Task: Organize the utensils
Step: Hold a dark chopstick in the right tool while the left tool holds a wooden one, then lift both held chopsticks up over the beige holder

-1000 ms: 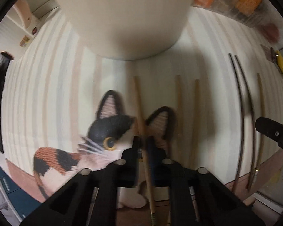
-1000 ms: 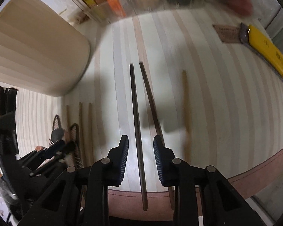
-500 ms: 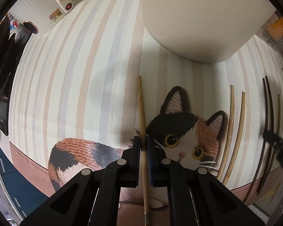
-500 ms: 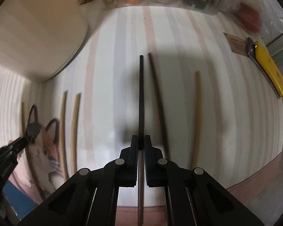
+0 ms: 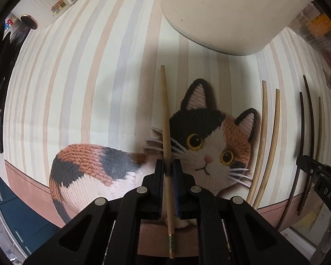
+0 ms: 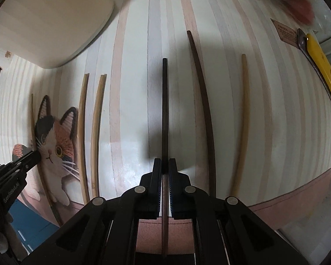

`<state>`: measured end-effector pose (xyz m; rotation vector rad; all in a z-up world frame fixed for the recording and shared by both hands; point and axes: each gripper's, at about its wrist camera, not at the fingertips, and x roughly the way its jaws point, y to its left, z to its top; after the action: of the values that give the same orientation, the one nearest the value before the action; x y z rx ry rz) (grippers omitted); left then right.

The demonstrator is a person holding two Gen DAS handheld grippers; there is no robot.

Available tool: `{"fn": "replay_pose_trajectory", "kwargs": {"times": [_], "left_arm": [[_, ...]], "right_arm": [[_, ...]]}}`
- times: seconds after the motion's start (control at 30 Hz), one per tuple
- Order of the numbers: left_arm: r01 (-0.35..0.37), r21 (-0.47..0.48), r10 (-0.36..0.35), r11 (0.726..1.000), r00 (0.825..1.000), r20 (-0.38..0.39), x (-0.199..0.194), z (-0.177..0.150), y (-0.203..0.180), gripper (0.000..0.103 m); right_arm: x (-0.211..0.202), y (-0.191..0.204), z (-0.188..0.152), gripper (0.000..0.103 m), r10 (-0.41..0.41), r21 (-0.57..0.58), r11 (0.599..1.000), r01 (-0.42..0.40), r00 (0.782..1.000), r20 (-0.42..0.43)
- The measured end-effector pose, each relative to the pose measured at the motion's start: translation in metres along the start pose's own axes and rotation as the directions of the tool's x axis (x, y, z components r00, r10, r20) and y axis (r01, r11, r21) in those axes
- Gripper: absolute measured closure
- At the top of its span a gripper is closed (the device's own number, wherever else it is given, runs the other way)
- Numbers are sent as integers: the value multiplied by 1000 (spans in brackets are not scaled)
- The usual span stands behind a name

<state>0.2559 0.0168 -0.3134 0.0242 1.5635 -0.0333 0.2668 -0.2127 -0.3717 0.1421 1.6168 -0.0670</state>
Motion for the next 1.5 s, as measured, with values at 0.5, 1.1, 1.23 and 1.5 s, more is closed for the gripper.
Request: {"fn": "replay_pose_trajectory", "kwargs": {"times": [0.5,1.1,1.23,1.5], "left_arm": [[-61,79,56,995,996,63,3,8,-56,99],[-52,72,47,996,996,75,-1,16,-38,99],[-64,44,57,997,987,151,-28,13,-24,99],[-102,4,98,995,965,245,-64,5,-7,99]], "right_arm": [[5,16,6,97,9,11,1000,-9,999,-35],[14,39,19,97,-48,6,999,48,999,-25],[-1,31,12,97,-5,41,999,4,999,32],[-44,33,6,97,19,51,998,-28,986,163]]}}
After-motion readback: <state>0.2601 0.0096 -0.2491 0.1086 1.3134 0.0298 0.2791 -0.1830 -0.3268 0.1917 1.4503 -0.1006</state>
